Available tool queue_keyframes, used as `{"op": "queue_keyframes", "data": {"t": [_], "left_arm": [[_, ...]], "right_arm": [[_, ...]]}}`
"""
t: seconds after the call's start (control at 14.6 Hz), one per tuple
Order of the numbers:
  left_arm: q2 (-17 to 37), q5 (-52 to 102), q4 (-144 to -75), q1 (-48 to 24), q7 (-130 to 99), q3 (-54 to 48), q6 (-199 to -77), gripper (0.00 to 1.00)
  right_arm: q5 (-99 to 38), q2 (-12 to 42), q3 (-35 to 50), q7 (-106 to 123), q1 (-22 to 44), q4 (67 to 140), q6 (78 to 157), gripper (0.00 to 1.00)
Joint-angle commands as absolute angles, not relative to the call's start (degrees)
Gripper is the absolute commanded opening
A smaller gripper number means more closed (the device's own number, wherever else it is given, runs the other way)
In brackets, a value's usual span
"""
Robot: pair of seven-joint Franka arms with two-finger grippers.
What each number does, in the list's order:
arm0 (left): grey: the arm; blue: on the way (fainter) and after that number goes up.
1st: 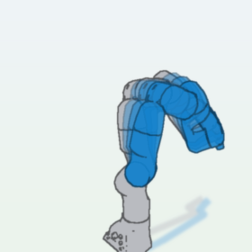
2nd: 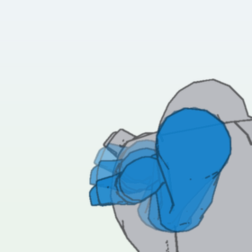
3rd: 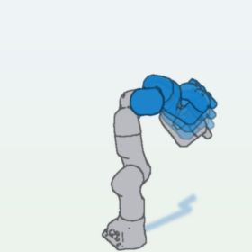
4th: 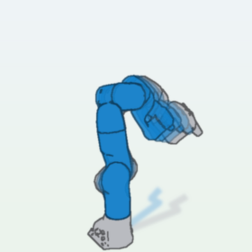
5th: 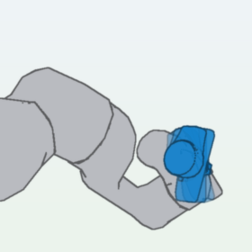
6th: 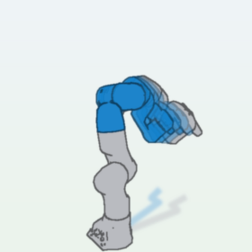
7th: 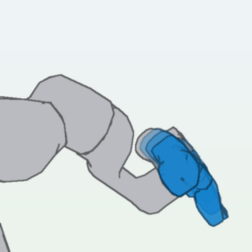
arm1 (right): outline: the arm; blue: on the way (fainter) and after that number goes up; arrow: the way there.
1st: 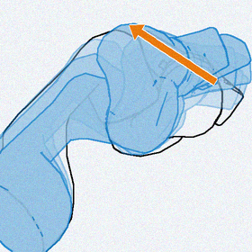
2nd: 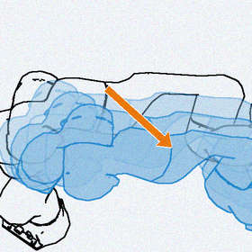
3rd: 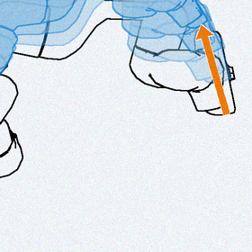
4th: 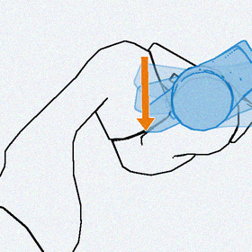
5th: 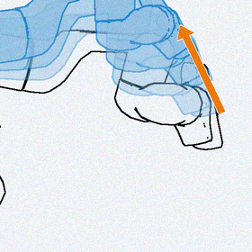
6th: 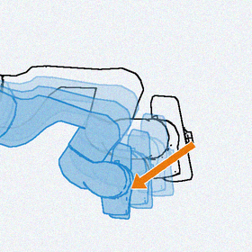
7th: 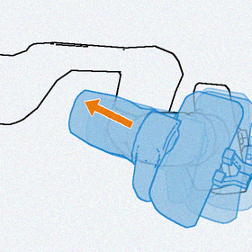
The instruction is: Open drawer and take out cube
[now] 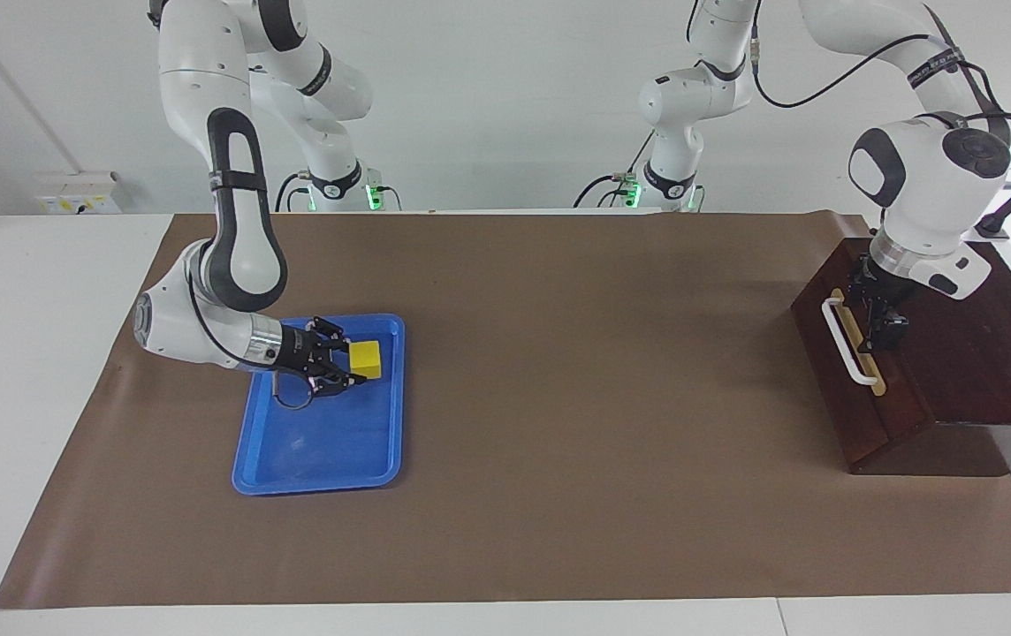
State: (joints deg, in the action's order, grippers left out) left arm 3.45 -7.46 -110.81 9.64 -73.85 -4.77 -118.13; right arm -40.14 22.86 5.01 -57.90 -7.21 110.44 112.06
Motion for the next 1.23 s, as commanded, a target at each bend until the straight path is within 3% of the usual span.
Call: {"op": "queue_keyframes", "data": {"t": [0.0, 0.27, 0.34, 0.41, 0.68, 0.89, 1.16], "left_arm": [[0.36, -7.56, -108.20, 5.55, -71.29, -5.09, -110.51, 1.00], [-0.27, -6.51, -100.92, 0.88, -48.87, -5.45, -96.28, 1.00], [0.00, -4.24, -98.38, 0.79, -40.51, -5.28, -93.46, 1.00], [0.26, -3.44, -97.13, 0.88, -35.73, -5.27, -92.04, 1.00], [2.62, -2.64, -95.98, 0.88, -22.63, -4.14, -90.01, 1.00], [8.16, -1.94, -86.51, -0.09, -14.25, -3.08, -84.38, 1.00], [6.24, 0.97, -86.39, -0.35, -6.86, -2.63, -82.79, 1.00]], "right_arm": [[-39.81, 20.30, 5.80, -56.51, -8.09, 114.78, 115.74, 0.00], [-39.99, 20.04, 5.80, -56.51, -8.09, 115.66, 116.54, 0.00], [-39.90, 20.04, 5.80, -56.43, -7.82, 115.58, 116.89, 0.35], [-39.82, 20.04, 5.80, -56.34, -7.39, 115.58, 117.16, 0.99], [-39.38, 19.87, 5.80, -56.95, -7.29, 114.79, 116.37, 1.00], [-39.03, 18.11, 5.71, -57.39, -7.21, 113.39, 113.39, 1.00], [-36.83, 11.36, 5.62, -58.18, -7.47, 112.59, 109.35, 1.00]]}}
